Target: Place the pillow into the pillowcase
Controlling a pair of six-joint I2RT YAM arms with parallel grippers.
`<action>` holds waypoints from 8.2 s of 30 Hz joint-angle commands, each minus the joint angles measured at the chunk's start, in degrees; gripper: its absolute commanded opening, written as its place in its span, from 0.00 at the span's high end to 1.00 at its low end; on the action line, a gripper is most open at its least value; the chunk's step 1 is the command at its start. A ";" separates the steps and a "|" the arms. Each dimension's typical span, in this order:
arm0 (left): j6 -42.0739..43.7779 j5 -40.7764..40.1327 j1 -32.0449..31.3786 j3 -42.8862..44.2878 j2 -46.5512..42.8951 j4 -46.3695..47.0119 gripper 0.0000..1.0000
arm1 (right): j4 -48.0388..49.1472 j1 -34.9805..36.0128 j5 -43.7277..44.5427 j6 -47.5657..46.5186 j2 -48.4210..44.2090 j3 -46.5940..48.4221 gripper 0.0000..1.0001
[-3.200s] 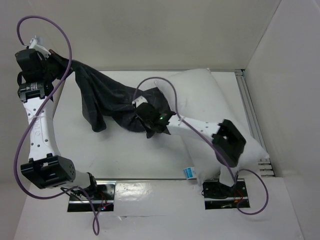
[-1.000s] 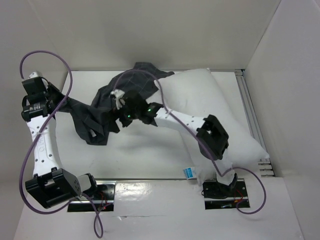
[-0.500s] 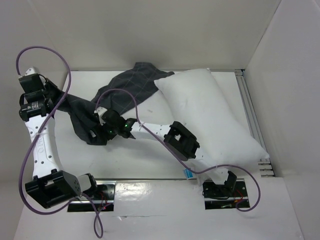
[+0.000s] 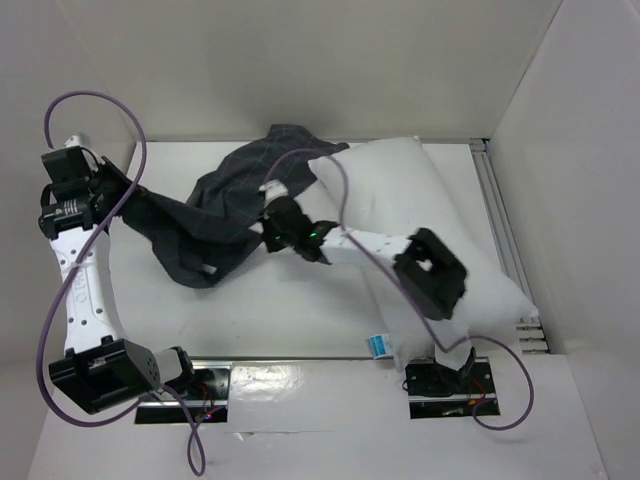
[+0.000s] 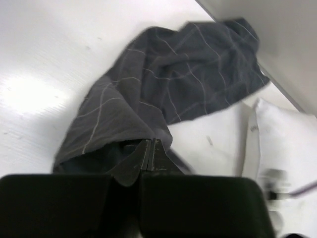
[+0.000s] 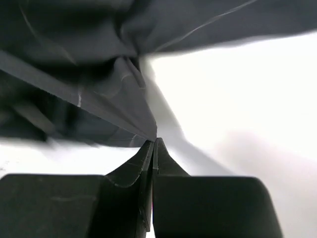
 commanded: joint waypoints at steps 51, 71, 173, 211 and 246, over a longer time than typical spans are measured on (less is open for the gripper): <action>-0.53 5.98 -23.58 13.54 49.83 13.19 1.00 | -13.99 8.19 -8.52 -0.59 -12.94 -17.18 0.49; -8.08 21.70 -9.87 47.04 43.24 13.26 1.00 | -23.85 -9.84 16.01 -23.08 -29.17 17.30 1.00; -17.14 16.61 -56.71 18.63 53.65 20.30 0.32 | -41.23 -60.01 3.09 8.46 -61.53 -32.55 0.39; -11.60 2.80 -45.98 -5.96 19.05 12.48 0.37 | -40.19 -19.85 7.21 -5.09 -31.16 -11.20 0.04; -4.57 -17.57 -43.09 -0.77 43.41 3.96 1.00 | -25.32 -35.93 10.46 9.69 -44.31 -13.40 1.00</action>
